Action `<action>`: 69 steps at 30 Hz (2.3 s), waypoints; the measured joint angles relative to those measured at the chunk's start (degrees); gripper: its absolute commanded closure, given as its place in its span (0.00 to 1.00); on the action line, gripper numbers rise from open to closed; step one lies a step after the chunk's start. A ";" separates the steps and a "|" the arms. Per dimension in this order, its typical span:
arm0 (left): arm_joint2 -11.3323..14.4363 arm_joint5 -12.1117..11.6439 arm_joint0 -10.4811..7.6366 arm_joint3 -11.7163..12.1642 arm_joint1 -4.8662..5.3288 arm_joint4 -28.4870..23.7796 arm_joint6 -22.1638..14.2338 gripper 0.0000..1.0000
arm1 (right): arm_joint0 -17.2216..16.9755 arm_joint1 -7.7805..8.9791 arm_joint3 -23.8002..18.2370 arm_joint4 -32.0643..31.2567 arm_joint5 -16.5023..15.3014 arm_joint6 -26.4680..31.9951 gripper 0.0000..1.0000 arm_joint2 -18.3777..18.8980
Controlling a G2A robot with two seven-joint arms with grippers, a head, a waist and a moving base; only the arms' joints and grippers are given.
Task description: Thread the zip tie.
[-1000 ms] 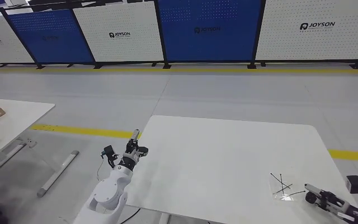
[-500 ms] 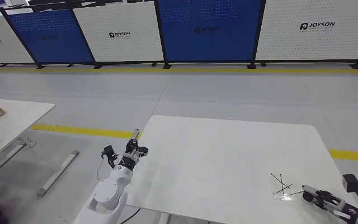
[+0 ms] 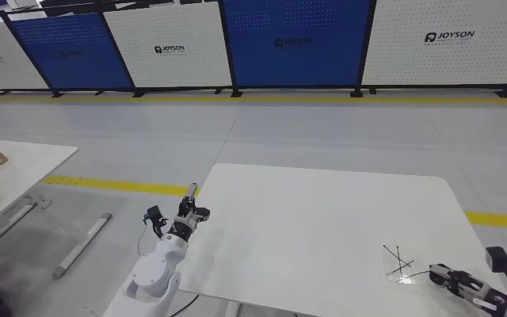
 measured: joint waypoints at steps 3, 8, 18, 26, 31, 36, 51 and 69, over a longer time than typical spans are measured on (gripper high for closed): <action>0.00 0.00 0.00 0.00 0.00 0.00 0.00 0.00 | 0.05 0.14 0.12 -0.06 0.16 -0.15 1.00 -0.07; 0.00 0.00 0.00 0.00 0.00 0.00 0.00 0.00 | 0.08 0.35 0.32 0.09 0.03 -0.34 1.00 -0.25; 0.00 0.00 0.00 0.00 0.00 0.00 0.00 0.00 | -0.81 0.49 1.60 10.47 -4.72 3.38 1.00 1.61; 0.00 0.00 0.00 0.00 0.00 0.00 0.00 0.00 | 0.01 0.38 5.41 21.36 -2.03 6.51 1.00 3.11; 0.00 0.00 0.00 0.00 0.00 0.00 0.00 0.00 | 0.00 0.38 5.39 21.31 -2.07 6.49 1.00 3.11; 0.00 0.00 0.00 0.00 0.00 0.00 0.00 0.00 | 0.00 0.38 5.39 21.31 -2.06 6.49 1.00 3.11; 0.00 0.00 0.00 0.00 0.00 0.00 0.00 0.00 | -12.73 -1.95 -15.85 28.13 -7.69 -11.01 1.00 -0.05; 0.00 0.00 0.00 0.00 0.00 0.00 0.00 0.00 | -13.91 -2.66 -20.18 24.62 -7.63 -17.80 1.00 -4.54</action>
